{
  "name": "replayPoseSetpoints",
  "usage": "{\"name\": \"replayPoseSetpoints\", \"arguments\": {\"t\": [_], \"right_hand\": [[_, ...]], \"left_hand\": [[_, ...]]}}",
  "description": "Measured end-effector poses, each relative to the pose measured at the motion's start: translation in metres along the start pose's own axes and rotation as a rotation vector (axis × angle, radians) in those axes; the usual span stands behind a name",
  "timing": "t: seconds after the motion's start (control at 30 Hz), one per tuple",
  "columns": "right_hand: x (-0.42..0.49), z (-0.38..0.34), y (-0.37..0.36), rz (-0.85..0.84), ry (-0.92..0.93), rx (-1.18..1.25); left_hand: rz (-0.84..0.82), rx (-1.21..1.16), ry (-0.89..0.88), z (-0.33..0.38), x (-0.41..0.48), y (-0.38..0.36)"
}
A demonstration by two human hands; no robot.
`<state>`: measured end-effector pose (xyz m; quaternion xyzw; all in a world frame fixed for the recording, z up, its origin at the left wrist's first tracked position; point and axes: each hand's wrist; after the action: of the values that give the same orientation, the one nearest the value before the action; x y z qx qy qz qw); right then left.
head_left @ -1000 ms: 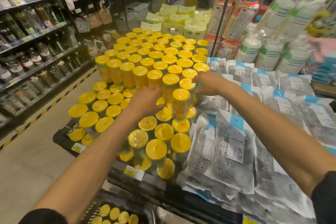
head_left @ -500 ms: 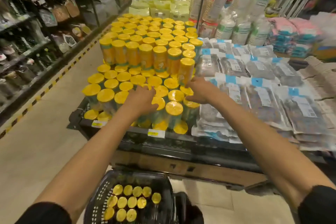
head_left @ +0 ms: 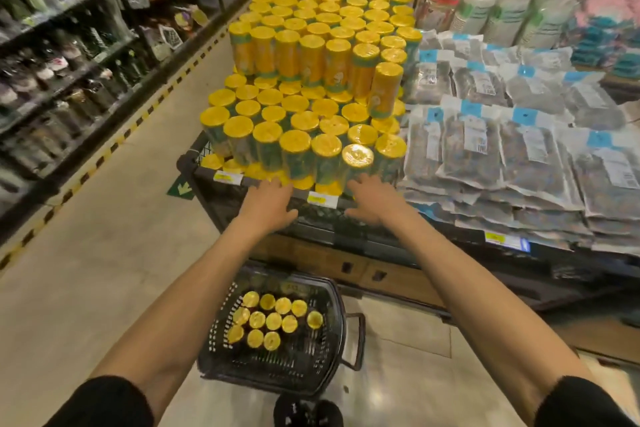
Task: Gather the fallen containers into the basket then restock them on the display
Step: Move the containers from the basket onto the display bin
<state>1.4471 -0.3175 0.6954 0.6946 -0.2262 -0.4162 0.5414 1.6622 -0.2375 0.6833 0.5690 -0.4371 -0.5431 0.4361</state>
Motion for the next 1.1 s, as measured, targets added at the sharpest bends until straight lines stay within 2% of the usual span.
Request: {"name": "replayPoseSetpoints", "arguments": {"t": [0.2,0.33,0.43,0.67,0.83,1.1], "right_hand": [[0.004,-0.014,-0.042,-0.058,0.069,0.057],[-0.005,-0.031,-0.087,-0.149,0.065,0.1],[-0.007,-0.041,-0.122,-0.227,0.062,0.098],[-0.004,-0.073,-0.196,-0.247,-0.013,0.133],[0.016,-0.102,-0.263,-0.266,-0.083,0.168],[0.067,-0.112,-0.423,-0.337,-0.173,0.207]], "left_hand": [[-0.028,-0.062,0.094,0.009,-0.034,-0.045],[-0.106,-0.107,0.114,0.006,-0.059,-0.089],[-0.157,-0.125,0.106,0.001,-0.068,-0.117],[-0.246,-0.18,0.018,-0.019,-0.076,-0.187],[-0.31,-0.21,-0.043,-0.043,-0.066,-0.26],[-0.304,-0.215,-0.108,-0.07,-0.021,-0.427]]}}
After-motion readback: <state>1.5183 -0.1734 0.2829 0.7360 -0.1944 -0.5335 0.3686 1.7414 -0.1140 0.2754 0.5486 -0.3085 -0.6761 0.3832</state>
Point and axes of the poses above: each hand's wrist, its own x-axis towards the middle knuckle, its own y-axis out of the back of the hand, z = x × y, and after that the axes turned 4 degrees about x, right-handed
